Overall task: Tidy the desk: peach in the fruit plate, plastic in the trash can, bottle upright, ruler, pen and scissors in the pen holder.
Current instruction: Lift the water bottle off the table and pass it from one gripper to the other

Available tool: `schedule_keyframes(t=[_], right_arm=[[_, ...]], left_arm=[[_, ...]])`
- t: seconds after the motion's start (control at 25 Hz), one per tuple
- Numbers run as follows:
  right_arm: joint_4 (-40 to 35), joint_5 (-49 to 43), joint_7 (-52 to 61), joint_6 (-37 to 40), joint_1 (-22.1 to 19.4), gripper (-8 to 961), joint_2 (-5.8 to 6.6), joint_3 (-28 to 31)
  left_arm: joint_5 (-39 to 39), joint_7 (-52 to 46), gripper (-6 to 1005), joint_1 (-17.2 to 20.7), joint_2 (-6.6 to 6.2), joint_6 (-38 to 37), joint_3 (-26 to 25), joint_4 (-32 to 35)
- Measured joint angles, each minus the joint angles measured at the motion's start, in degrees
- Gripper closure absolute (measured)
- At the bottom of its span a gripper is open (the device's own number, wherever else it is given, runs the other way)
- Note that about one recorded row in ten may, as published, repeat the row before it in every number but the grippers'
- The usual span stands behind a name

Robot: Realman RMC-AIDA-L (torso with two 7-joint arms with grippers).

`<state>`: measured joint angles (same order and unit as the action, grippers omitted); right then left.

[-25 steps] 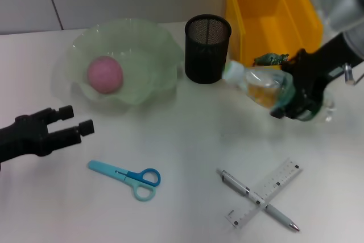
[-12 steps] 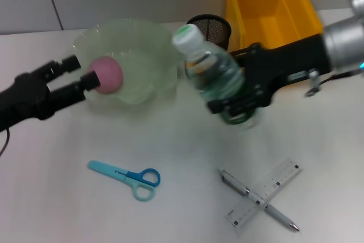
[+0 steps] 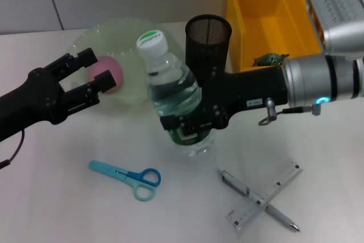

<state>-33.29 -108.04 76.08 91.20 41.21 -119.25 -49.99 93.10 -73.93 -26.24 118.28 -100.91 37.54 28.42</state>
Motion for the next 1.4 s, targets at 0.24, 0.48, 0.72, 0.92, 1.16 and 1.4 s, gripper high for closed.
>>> schedule_keyframes(t=[0.24, 0.48, 0.72, 0.92, 1.16, 1.4], right_arm=[[4.31, 0.89, -2.22, -0.95, 0.70, 192, -0.25, -0.99], [6.13, 3.97, -3.76, -2.27, 0.78, 192, -0.30, -4.60], [6.49, 4.04, -4.02, -2.59, 0.80, 191, -0.32, -5.19], [6.69, 4.66, -4.51, -2.69, 0.66, 191, -0.35, -5.19], [6.84, 4.84, -4.80, -2.75, 0.53, 191, -0.37, -4.99], [6.84, 4.86, -4.80, -2.75, 0.52, 191, -0.32, -4.70]], left_arm=[[0.39, 1.38, 157, -0.54, -0.03, -1.73, 1.72, -0.35], [0.25, 3.03, 161, -1.79, 0.17, -1.17, 4.21, -1.02], [0.13, 4.32, 171, -3.42, 0.31, -0.69, 4.40, -3.08], [0.17, 5.33, 180, -4.53, 0.36, -0.30, 4.39, -4.18], [0.16, 6.18, 190, -5.18, 0.37, -0.14, 4.38, -5.26], [0.20, 6.24, 201, -5.49, 0.42, -0.14, 4.38, -5.42]])
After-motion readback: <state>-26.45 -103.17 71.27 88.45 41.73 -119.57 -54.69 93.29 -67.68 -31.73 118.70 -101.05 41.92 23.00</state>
